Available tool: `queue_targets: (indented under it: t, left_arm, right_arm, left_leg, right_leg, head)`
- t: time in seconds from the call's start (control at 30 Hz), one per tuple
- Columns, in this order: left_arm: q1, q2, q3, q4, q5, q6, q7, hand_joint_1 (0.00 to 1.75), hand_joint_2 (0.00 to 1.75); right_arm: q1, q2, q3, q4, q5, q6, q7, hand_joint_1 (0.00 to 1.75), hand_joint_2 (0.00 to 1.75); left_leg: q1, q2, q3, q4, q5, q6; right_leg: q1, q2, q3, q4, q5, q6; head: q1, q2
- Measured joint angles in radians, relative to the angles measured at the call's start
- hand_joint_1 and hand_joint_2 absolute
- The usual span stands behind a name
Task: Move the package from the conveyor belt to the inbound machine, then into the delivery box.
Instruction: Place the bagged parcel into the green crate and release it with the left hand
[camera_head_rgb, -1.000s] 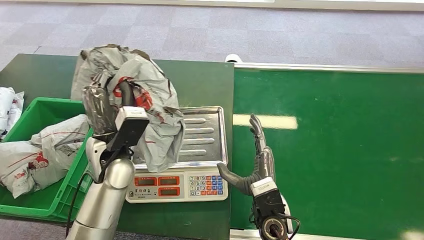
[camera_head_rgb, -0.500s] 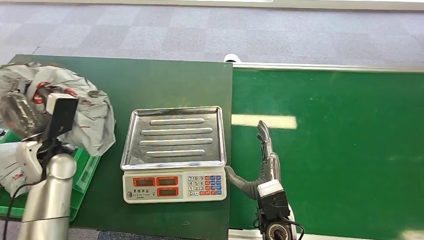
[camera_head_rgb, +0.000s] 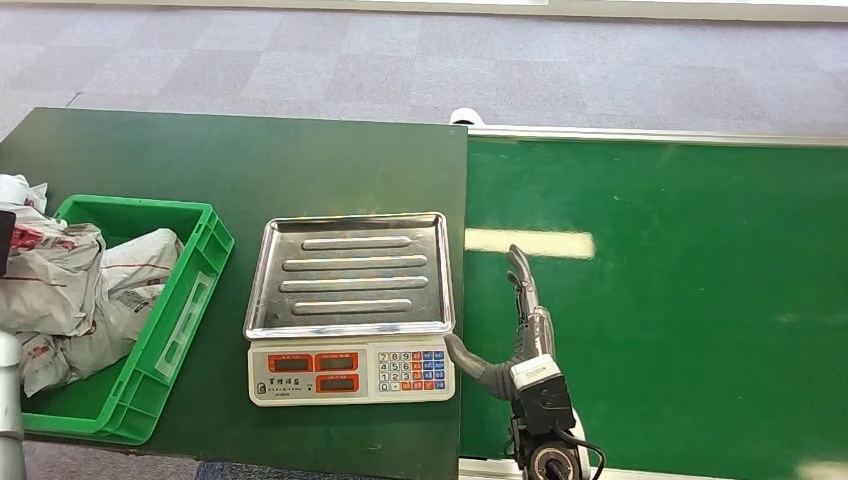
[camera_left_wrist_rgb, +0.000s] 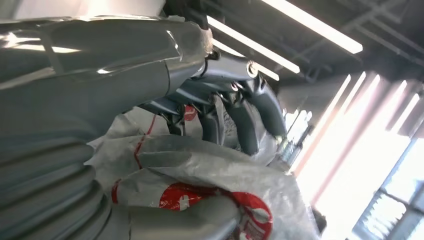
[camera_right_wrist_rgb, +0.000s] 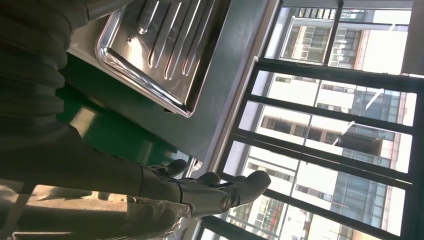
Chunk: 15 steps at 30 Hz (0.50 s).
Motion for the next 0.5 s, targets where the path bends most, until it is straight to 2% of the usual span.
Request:
queue_targets:
  t: [0.13, 0.33, 0.5]
  left_arm:
    - [-0.009, -0.008, -0.007, 0.027, 0.111, -0.065, -0.039, 0.0, 1.75]
    - [0.013, -0.039, -0.038, -0.014, 0.481, -0.281, -0.151, 0.0, 1.75]
    - [0.093, -0.081, -0.053, -0.149, 0.708, -0.272, -0.287, 0.0, 1.75]
  right_arm:
    - [0.0, 0.0, 0.0, 0.006, -0.001, 0.0, 0.001, 0.0, 1.75]
    - [0.001, -0.002, -0.006, 0.008, -0.003, 0.0, 0.009, 0.0, 1.75]
    - [0.003, -0.003, -0.011, 0.015, -0.005, 0.002, 0.011, 0.0, 1.75]
  left_leg:
    - [0.0, 0.0, 0.0, 0.0, 0.0, 0.0]
    - [0.0, 0.001, 0.0, 0.0, 0.0, 0.0]
    - [0.0, 0.001, 0.0, 0.0, -0.001, -0.001]
  right_leg:
    - [0.0, 0.0, 0.0, 0.0, 0.0, 0.0]
    - [0.0, 0.001, 0.0, 0.0, 0.0, 0.0]
    - [0.0, 0.001, -0.001, 0.0, 0.0, 0.0]
  head:
    - [0.0, 0.0]
    - [0.0, 0.0]
    - [0.0, 0.0]
